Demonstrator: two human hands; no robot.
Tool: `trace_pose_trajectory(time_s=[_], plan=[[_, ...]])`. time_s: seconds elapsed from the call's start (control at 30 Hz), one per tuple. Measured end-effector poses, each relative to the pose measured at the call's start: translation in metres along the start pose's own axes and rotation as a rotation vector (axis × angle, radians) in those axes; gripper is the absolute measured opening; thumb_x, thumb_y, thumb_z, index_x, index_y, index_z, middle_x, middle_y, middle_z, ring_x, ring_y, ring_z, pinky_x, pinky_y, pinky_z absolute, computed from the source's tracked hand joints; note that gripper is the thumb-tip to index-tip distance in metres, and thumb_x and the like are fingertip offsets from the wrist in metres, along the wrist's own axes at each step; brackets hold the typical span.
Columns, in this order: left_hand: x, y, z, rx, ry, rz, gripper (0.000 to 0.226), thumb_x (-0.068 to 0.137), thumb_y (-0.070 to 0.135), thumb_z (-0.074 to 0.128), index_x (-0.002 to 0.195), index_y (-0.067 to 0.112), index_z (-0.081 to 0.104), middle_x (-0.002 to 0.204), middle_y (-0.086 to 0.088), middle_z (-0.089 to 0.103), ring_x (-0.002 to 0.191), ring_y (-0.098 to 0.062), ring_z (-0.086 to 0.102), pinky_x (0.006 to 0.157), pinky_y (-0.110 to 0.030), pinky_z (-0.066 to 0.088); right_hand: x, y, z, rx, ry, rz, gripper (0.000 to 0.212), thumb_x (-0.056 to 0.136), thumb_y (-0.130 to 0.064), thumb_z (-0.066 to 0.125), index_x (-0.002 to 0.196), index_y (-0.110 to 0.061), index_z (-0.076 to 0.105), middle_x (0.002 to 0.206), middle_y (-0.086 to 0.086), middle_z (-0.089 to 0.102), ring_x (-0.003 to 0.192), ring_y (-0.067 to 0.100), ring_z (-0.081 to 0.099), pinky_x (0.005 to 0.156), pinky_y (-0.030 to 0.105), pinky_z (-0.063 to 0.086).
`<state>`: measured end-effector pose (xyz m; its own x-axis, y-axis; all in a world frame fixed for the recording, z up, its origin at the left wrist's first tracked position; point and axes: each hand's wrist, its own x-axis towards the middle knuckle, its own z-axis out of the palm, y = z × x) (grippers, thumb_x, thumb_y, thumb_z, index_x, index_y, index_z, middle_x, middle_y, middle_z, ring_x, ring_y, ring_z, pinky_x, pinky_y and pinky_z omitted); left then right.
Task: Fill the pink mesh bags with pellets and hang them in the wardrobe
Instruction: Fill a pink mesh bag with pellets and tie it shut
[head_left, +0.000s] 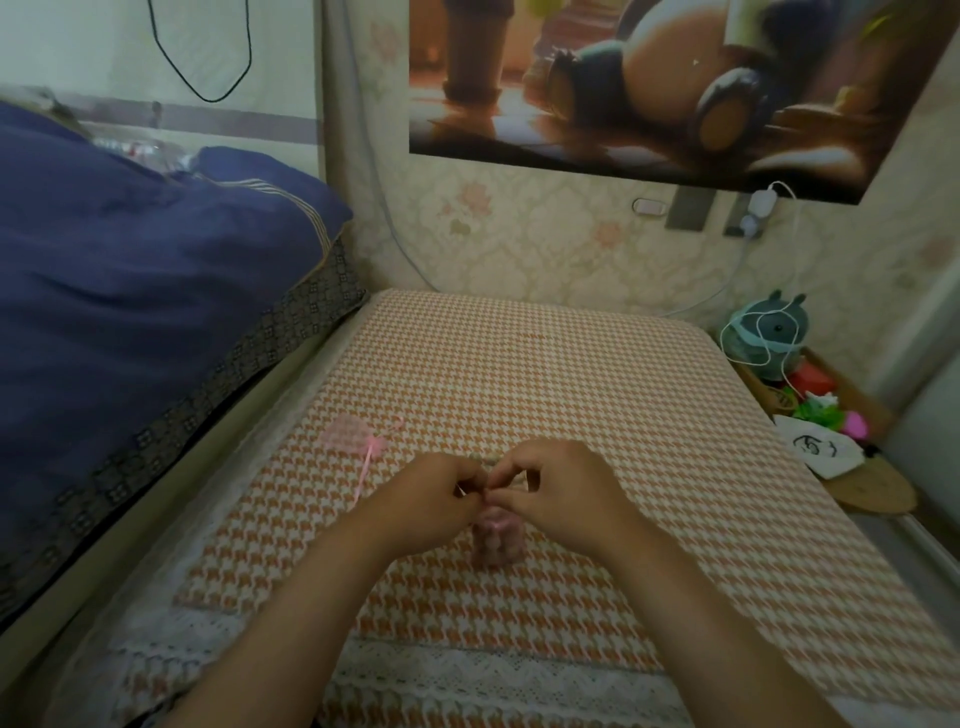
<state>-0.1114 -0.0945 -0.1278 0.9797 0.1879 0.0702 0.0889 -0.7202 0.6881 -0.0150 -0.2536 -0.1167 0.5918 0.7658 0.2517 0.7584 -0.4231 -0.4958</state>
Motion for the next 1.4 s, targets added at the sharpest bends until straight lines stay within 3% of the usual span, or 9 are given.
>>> trace_pose_trajectory(time_s=[0.4,0.53,0.63,0.7,0.8,0.93,1.2,1.3,1.4], plan=[[0.002,-0.003,-0.001,-0.01,-0.008,0.02,0.022,0.087,0.014,0.06,0.093,0.025,0.078,0.064,0.017,0.064,0.056,0.007,0.055,0.054,-0.009,0.037,0.0,0.013,0.004,-0.026,-0.17,-0.011,0.021,0.081,-0.042,0.058,0.094,-0.04,0.074,0.103,-0.022,0.059,0.098,-0.002,0.055,0.087,0.032,0.052],[0.002,-0.007,0.0,-0.12,-0.037,-0.012,0.018,0.085,0.019,0.066,0.1,0.027,0.072,0.09,0.01,0.07,0.083,-0.004,0.065,0.074,-0.026,0.055,0.003,0.012,0.007,-0.109,-0.245,-0.024,0.021,0.083,-0.049,0.067,0.1,-0.04,0.075,0.099,-0.016,0.064,0.093,0.006,0.06,0.083,0.038,0.054],[-0.002,-0.009,0.002,-0.246,-0.157,-0.039,0.062,0.075,0.034,0.081,0.129,0.034,0.05,0.115,0.017,0.06,0.101,-0.001,0.062,0.076,-0.019,0.054,0.003,0.011,0.007,-0.091,-0.246,-0.012,0.02,0.083,-0.051,0.069,0.099,-0.042,0.076,0.098,-0.016,0.066,0.09,0.005,0.061,0.081,0.037,0.054],[-0.001,-0.011,0.006,-0.164,-0.191,-0.015,0.065,0.067,0.035,0.086,0.123,0.039,0.053,0.109,0.021,0.063,0.097,0.004,0.062,0.076,-0.019,0.054,0.003,0.009,0.006,-0.07,-0.239,-0.016,0.021,0.082,-0.054,0.069,0.1,-0.044,0.076,0.093,-0.017,0.065,0.086,0.002,0.06,0.078,0.035,0.054],[0.006,-0.012,0.015,0.003,-0.114,0.024,0.025,0.066,0.031,0.083,0.076,0.04,0.061,0.071,0.019,0.062,0.065,0.005,0.056,0.06,-0.021,0.045,0.002,0.008,0.006,-0.111,-0.244,-0.024,0.021,0.086,-0.053,0.066,0.102,-0.045,0.076,0.09,-0.015,0.064,0.085,0.004,0.058,0.077,0.034,0.052],[0.01,-0.013,0.019,0.037,-0.057,0.066,0.027,0.072,0.027,0.081,0.065,0.033,0.056,0.058,0.01,0.053,0.053,0.005,0.048,0.05,-0.015,0.031,0.003,0.012,0.009,-0.218,-0.278,0.014,0.023,0.093,-0.046,0.058,0.112,-0.046,0.072,0.102,-0.013,0.067,0.093,0.01,0.061,0.083,0.038,0.054],[0.007,-0.017,0.015,0.014,-0.03,0.041,0.012,0.079,0.038,0.078,0.079,0.037,0.066,0.064,0.012,0.059,0.058,0.002,0.052,0.054,-0.016,0.036,-0.004,0.027,-0.004,0.155,-0.169,0.221,0.045,0.078,-0.045,0.079,0.117,-0.048,0.057,0.097,-0.014,0.068,0.081,0.005,0.065,0.078,0.033,0.057],[0.005,-0.019,0.013,0.016,-0.052,0.034,0.011,0.081,0.037,0.077,0.091,0.037,0.071,0.073,0.018,0.063,0.066,0.006,0.057,0.059,-0.011,0.04,-0.004,0.027,-0.001,0.102,-0.214,0.204,0.027,0.082,-0.04,0.078,0.107,-0.031,0.075,0.088,-0.004,0.072,0.078,0.013,0.066,0.075,0.037,0.057],[0.002,-0.026,0.007,0.021,-0.061,-0.044,0.026,0.079,0.034,0.079,0.104,0.029,0.074,0.086,0.014,0.071,0.077,0.001,0.065,0.069,-0.017,0.052,-0.004,0.026,0.001,0.131,-0.19,0.226,0.016,0.087,-0.03,0.076,0.103,-0.027,0.08,0.088,-0.012,0.074,0.074,-0.002,0.064,0.07,0.02,0.05]])
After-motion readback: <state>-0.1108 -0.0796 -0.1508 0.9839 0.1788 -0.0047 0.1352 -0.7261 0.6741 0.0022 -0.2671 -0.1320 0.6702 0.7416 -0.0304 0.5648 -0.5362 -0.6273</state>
